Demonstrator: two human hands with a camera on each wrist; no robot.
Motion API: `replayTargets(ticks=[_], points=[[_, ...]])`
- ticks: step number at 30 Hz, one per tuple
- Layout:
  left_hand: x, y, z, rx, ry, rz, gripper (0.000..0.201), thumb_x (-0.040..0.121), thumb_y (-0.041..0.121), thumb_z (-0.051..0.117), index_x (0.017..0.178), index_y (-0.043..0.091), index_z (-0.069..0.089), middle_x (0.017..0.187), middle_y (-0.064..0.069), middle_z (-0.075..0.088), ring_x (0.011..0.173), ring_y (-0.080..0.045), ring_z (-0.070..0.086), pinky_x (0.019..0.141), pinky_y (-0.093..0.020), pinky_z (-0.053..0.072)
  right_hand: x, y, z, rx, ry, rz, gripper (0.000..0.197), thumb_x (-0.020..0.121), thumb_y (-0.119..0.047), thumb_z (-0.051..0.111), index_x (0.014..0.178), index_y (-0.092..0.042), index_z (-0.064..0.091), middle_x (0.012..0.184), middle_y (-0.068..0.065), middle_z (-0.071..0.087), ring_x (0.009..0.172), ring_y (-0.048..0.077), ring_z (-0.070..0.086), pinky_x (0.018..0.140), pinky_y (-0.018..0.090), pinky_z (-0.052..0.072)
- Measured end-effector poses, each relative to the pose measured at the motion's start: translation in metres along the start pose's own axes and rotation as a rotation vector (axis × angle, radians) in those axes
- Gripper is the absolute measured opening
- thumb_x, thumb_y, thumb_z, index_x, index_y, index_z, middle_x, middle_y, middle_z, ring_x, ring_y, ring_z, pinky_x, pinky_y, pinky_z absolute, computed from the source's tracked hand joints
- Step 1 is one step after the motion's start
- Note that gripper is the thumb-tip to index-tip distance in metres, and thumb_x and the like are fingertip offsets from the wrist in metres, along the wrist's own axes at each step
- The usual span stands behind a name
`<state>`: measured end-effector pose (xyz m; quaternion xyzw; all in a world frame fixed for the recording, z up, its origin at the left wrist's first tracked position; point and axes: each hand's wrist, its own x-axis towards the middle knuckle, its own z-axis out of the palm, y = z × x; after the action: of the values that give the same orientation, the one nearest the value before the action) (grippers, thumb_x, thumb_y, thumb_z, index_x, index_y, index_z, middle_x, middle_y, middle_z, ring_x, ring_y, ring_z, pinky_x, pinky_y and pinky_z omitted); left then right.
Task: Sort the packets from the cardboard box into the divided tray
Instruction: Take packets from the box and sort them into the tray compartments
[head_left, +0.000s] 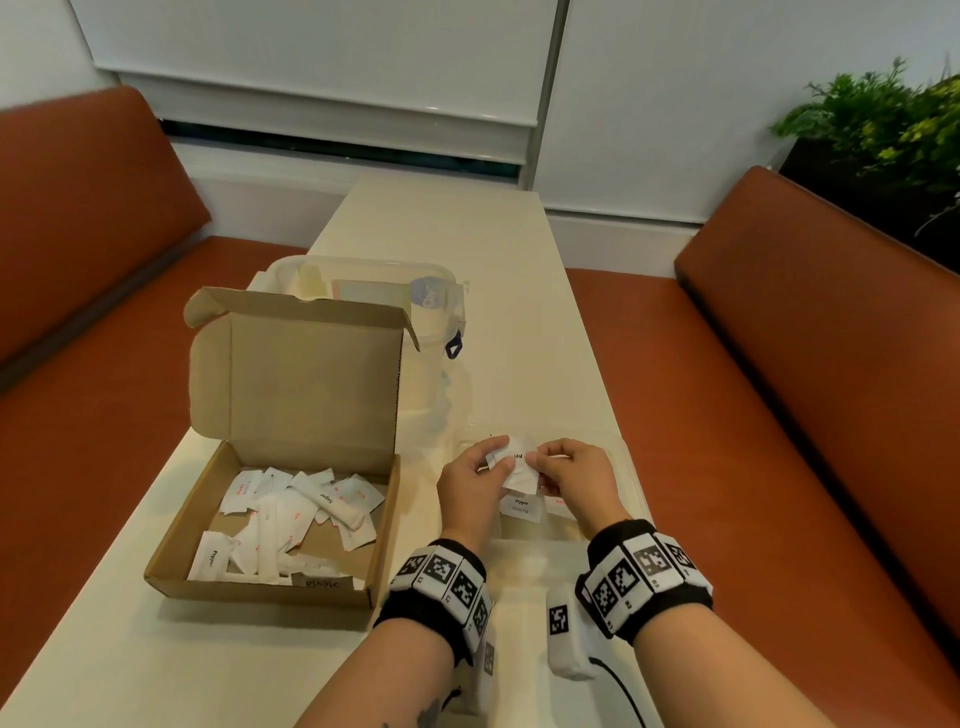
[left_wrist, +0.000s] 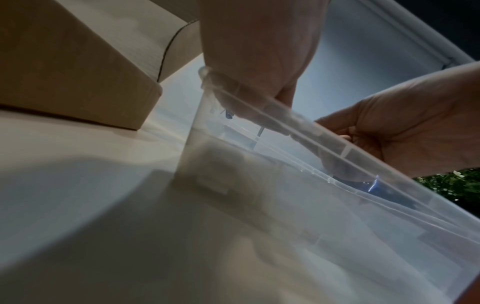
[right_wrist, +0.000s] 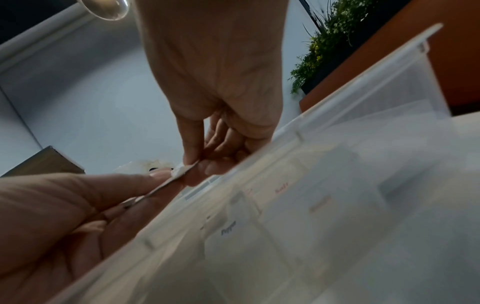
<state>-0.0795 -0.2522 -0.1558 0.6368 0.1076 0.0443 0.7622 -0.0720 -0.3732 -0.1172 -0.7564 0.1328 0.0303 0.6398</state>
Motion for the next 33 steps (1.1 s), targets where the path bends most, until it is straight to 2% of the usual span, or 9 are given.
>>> replayTargets(ticks=[5,11,14,16,19,24,27,29,33], points=[[-0.001,-0.001,-0.001,-0.003,-0.026,0.019,0.024,0.08,0.009,0.074,0.088,0.031,0.069,0.09,-0.001,0.063,0.087,-0.015,0.062,0.056,-0.015,0.051,-0.002,0.001,-0.002,0.055,-0.023,-0.022,0.016,0.078,-0.003,0.073,0.077,-0.007,0.058,0.073,0.01,0.059,0.064,0.02,0.06,0.055,0.023,0.052],[0.002,-0.001,0.0,-0.04,-0.054,-0.024,0.03,0.077,0.006,0.076,0.098,0.027,0.069,0.092,0.0,0.065,0.085,-0.014,0.065,0.065,-0.019,0.055,0.004,-0.005,-0.009,0.066,0.045,-0.021,0.007,0.08,0.0,0.071,0.083,-0.002,0.065,0.072,0.011,0.066,0.06,0.016,0.06,0.053,0.018,0.052],[0.003,-0.003,0.0,-0.029,-0.048,-0.023,0.031,0.08,0.004,0.073,0.097,0.03,0.069,0.095,0.002,0.067,0.086,-0.017,0.067,0.07,-0.025,0.057,0.006,-0.01,-0.013,0.012,0.114,-0.074,0.005,0.083,-0.003,0.068,0.088,-0.002,0.066,0.081,0.014,0.069,0.066,0.018,0.062,0.063,0.024,0.054],[0.003,-0.003,0.0,-0.023,-0.032,-0.021,0.032,0.083,0.003,0.069,0.098,0.031,0.069,0.097,0.005,0.066,0.085,-0.015,0.066,0.068,-0.022,0.056,0.007,-0.017,-0.018,-0.064,0.116,-0.144,0.006,0.085,-0.007,0.067,0.09,-0.007,0.07,0.083,0.009,0.071,0.07,0.015,0.063,0.066,0.023,0.053],[0.003,-0.003,0.0,0.019,-0.027,-0.014,0.029,0.087,0.006,0.066,0.105,0.028,0.071,0.095,0.012,0.066,0.083,-0.011,0.065,0.066,-0.019,0.055,0.008,-0.033,-0.024,-0.306,-0.048,-0.241,0.006,0.084,-0.013,0.069,0.088,-0.014,0.073,0.075,-0.003,0.071,0.062,-0.003,0.061,0.058,0.008,0.046],[0.002,-0.002,0.001,-0.001,-0.078,-0.035,0.024,0.089,0.01,0.065,0.104,0.027,0.072,0.095,0.008,0.07,0.085,-0.005,0.066,0.067,-0.018,0.054,0.011,-0.043,-0.014,-0.665,-0.155,-0.264,0.011,0.076,-0.008,0.074,0.083,-0.011,0.066,0.067,0.001,0.062,0.057,0.005,0.054,0.048,0.003,0.037],[0.002,0.001,0.001,-0.011,-0.044,-0.047,0.021,0.083,0.022,0.073,0.104,0.018,0.073,0.096,0.008,0.069,0.089,-0.007,0.066,0.063,-0.017,0.054,0.01,-0.04,-0.008,-0.6,-0.142,-0.267,0.019,0.074,-0.009,0.077,0.084,-0.011,0.061,0.067,0.004,0.062,0.06,0.011,0.057,0.051,0.008,0.04],[0.003,0.001,0.001,0.002,-0.002,-0.044,0.009,0.083,0.021,0.073,0.091,0.025,0.071,0.093,0.008,0.068,0.087,-0.008,0.065,0.059,-0.017,0.053,0.008,-0.035,-0.006,-0.528,-0.126,-0.258,0.02,0.076,-0.011,0.077,0.088,-0.011,0.061,0.068,0.006,0.063,0.062,0.013,0.058,0.052,0.009,0.042],[0.003,0.001,0.002,0.039,0.078,-0.022,0.017,0.086,0.016,0.069,0.081,0.032,0.067,0.088,0.007,0.068,0.084,-0.014,0.064,0.057,-0.017,0.051,0.002,-0.023,-0.005,-0.325,-0.115,-0.134,0.024,0.078,-0.014,0.076,0.094,-0.011,0.059,0.071,0.008,0.066,0.062,0.014,0.06,0.055,0.016,0.049]])
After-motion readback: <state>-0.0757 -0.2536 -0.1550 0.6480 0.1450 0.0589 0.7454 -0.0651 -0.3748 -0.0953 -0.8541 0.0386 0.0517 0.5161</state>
